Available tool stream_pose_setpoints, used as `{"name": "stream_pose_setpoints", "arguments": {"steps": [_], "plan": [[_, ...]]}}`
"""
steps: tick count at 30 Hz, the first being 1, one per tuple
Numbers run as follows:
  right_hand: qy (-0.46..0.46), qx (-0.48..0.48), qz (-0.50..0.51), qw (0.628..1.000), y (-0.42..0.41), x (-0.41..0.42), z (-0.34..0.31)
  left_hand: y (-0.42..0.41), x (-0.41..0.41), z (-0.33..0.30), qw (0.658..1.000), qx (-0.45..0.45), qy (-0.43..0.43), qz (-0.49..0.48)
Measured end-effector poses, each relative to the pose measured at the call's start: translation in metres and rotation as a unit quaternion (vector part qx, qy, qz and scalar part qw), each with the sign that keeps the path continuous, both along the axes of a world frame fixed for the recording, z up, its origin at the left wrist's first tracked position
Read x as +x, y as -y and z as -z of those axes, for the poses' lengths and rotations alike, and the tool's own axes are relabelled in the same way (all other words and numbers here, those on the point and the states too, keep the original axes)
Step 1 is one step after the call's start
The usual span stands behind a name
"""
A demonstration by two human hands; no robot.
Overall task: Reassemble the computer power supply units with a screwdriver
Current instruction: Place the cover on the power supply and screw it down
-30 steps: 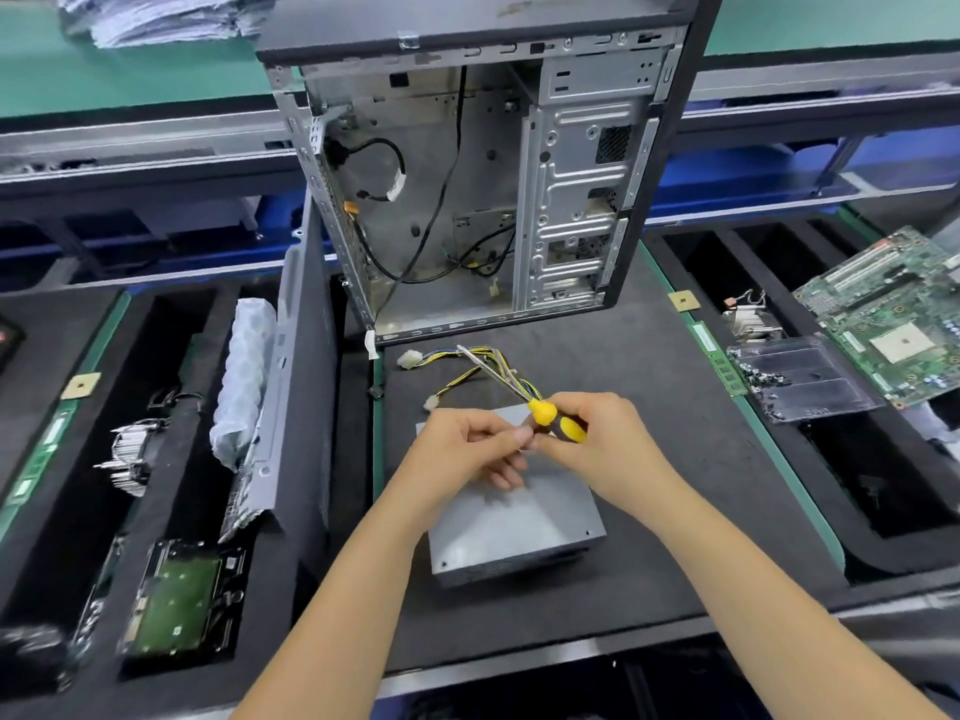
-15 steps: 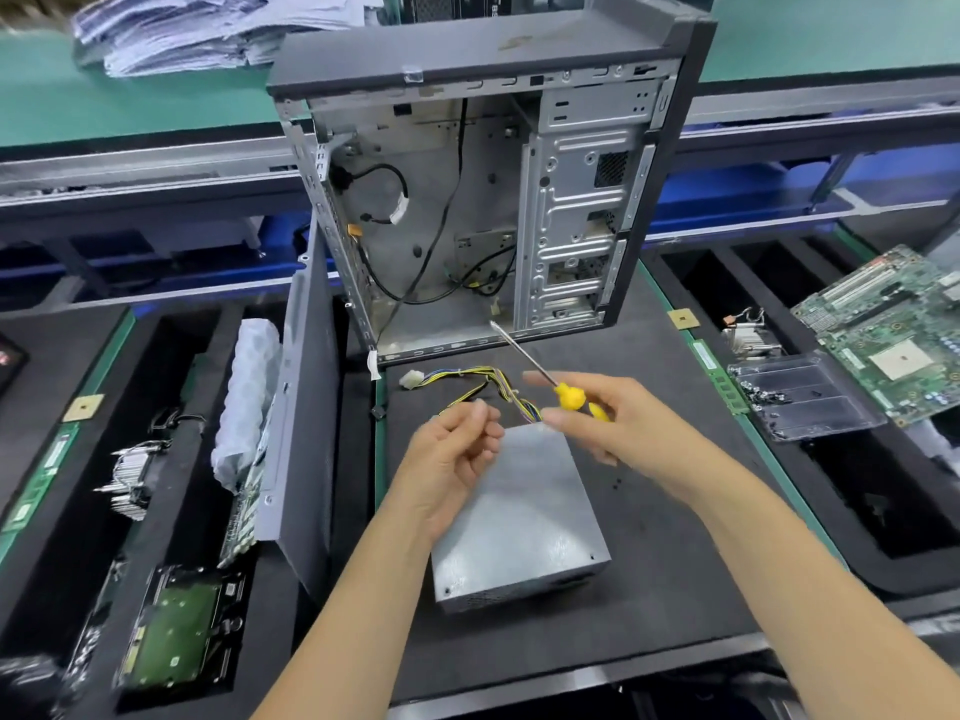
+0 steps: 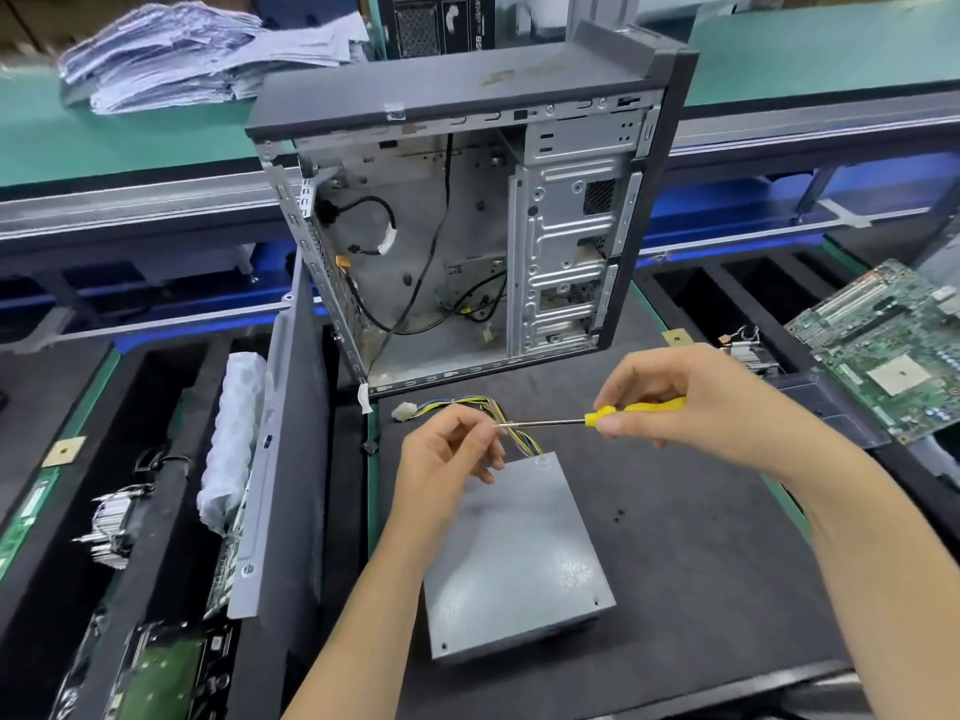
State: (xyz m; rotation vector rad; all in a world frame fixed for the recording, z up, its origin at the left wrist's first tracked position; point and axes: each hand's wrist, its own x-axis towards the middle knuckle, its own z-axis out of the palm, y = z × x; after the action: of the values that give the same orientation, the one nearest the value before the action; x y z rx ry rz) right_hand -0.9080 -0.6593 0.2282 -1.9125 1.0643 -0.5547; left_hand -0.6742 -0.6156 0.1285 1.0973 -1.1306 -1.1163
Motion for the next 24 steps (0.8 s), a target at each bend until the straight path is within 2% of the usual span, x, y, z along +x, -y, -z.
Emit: {"name": "stream_pose_setpoints", "arguments": {"steps": [16,21,24], "plan": [[-0.005,0.002,0.002,1.000,0.0069,-0.0007,-0.0028,0.0059,0.0004,-0.0033,1.000,-0.014,-0.013,-0.005],[-0.028,0.001,0.000,1.000,0.0074,-0.0003,-0.0050,0.0068,0.0016,-0.0050,1.000,-0.025,0.015,0.002],[-0.041,-0.008,0.003,0.999,0.0075,-0.0012,-0.0098,0.0065,0.0038,-0.0067,0.997,-0.031,0.068,0.011]]}}
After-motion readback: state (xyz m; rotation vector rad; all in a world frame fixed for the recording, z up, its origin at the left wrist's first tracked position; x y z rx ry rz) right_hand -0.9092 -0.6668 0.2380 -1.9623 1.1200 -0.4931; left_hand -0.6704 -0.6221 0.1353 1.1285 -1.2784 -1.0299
